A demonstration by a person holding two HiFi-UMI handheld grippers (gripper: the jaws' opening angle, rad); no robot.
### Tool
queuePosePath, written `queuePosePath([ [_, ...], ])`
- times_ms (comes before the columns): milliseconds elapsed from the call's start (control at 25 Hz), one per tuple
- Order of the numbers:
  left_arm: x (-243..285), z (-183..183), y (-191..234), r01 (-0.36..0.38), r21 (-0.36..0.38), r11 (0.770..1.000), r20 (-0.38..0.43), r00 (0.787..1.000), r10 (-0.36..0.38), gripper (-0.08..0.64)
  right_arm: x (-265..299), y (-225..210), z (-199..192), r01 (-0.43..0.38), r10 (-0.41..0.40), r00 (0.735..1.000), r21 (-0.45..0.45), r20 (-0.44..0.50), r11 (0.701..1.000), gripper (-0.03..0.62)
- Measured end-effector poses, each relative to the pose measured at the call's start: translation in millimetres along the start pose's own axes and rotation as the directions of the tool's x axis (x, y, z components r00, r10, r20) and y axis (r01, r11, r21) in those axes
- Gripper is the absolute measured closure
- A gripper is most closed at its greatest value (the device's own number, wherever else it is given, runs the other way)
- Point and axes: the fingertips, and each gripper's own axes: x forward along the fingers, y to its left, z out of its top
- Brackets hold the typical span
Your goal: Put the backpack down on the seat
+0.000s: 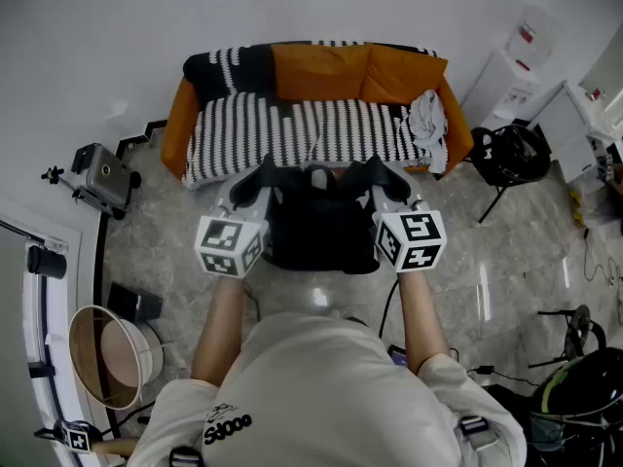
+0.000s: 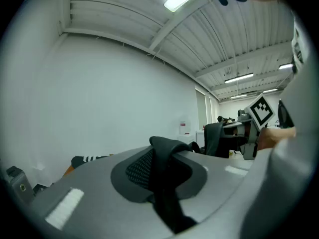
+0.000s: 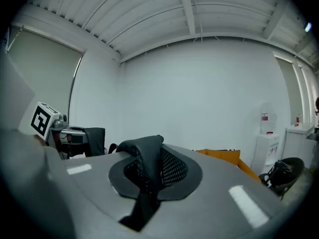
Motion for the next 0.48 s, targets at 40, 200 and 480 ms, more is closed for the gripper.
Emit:
queuePosePath([
  [40,2,0,-2,-0.002,0.0,1.0,0.0,1.0,0.002,0.517,0,-2,0,-0.002,0.002,1.0,-0.005,0.003,1.0,0.574],
  [200,8,0,-11,-0.008,0.001,1.0,-0.003,1.0,0.008,0.517,-3,-10,-3,-0.018,0.018,1.0,-0.019,0.009,1.0,0.574],
  [480,17,0,-28,-0.057,0.003,0.998,0.001,0.998,0.057,0.517,-5,-27,-8,-0.062,0.062,0.998,-0.033,-0.008,0.998,0.572],
])
